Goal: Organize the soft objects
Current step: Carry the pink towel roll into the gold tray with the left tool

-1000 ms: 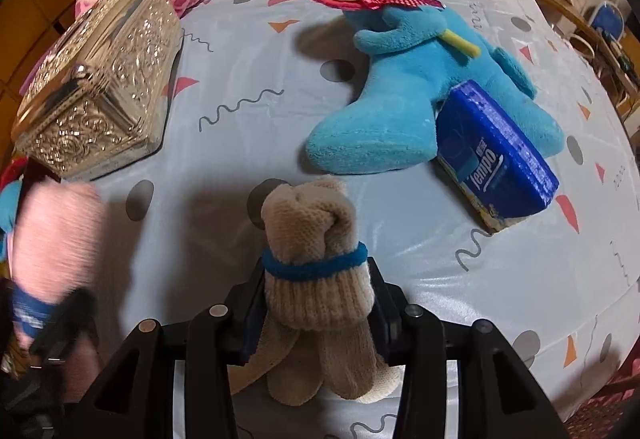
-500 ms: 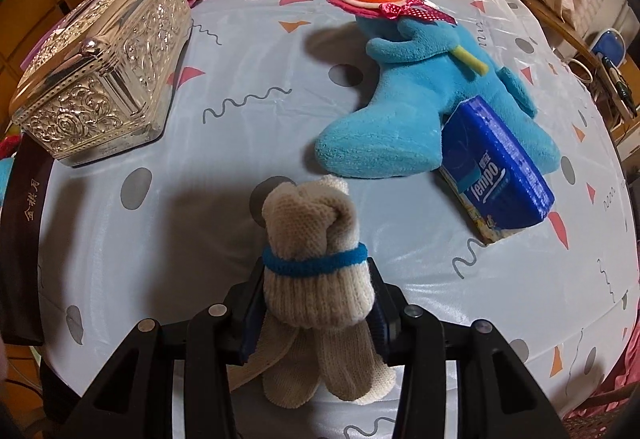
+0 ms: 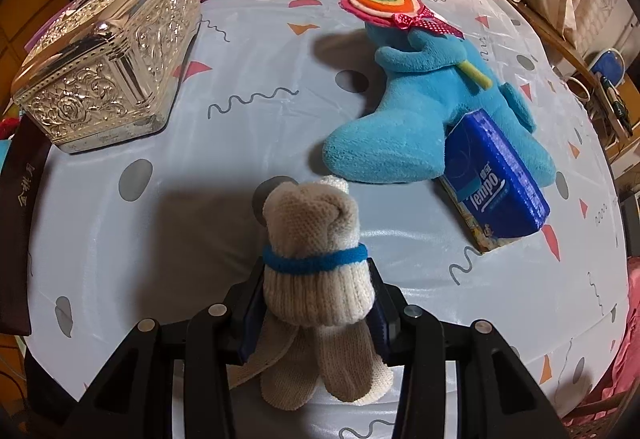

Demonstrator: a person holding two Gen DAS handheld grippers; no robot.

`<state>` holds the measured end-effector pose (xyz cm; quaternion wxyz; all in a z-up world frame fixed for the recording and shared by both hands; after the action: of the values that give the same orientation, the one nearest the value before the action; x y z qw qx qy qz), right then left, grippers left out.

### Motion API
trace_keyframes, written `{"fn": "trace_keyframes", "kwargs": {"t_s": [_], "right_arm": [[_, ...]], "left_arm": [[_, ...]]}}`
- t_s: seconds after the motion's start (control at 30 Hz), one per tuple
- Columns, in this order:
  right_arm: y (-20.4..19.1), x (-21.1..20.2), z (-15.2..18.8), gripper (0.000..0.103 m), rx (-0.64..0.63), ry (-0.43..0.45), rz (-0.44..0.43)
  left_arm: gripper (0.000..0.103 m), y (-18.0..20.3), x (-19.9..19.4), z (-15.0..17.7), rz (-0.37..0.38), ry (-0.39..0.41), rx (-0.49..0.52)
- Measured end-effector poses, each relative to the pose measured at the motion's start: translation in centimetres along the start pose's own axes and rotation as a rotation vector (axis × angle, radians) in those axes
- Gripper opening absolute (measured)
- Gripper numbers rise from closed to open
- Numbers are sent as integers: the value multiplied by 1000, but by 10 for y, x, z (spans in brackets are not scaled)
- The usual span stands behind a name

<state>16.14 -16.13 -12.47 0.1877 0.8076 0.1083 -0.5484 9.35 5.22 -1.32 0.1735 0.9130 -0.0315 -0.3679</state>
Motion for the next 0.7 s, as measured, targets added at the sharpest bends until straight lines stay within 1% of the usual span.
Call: {"fn": "trace_keyframes", "kwargs": {"t_s": [0.2,0.3,0.4,0.47,0.57,0.7], "right_arm": [[-6,0,1,43,-10,-2,4],[-4,1,0,43,-16,-3,5],[-4,-2,-1,43,-22,-2,8],[-5,-2,-1,43,-26,-2,10],[-6,-3,0,43,-33,-1,13],[-6,-3,0,43,-34,-1,14]], "left_arm": [[34,-29,-11,-8,-8,8,-65],[34,-54,-23,-15,-15,19,-126],[34,-88,-37,-22,-49,38,-191],[34,-115,-46,-25,-90,52,-237],[34,-161,-59,-28,-171,75,-305],[34,-211,-66,-27,-261,80,-372]]}}
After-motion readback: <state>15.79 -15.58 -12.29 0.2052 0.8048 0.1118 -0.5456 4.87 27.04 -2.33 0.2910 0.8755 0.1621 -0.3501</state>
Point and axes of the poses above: each gripper's, at about its wrist camera, not at the fingertips, and x roughly the way its jaws point, y to its right, z to its underside, the point moved 6 cm from there along x, roughly the way its jaws point, and after that the axes turned 15 degrees about -x, right-handed, at the moved point
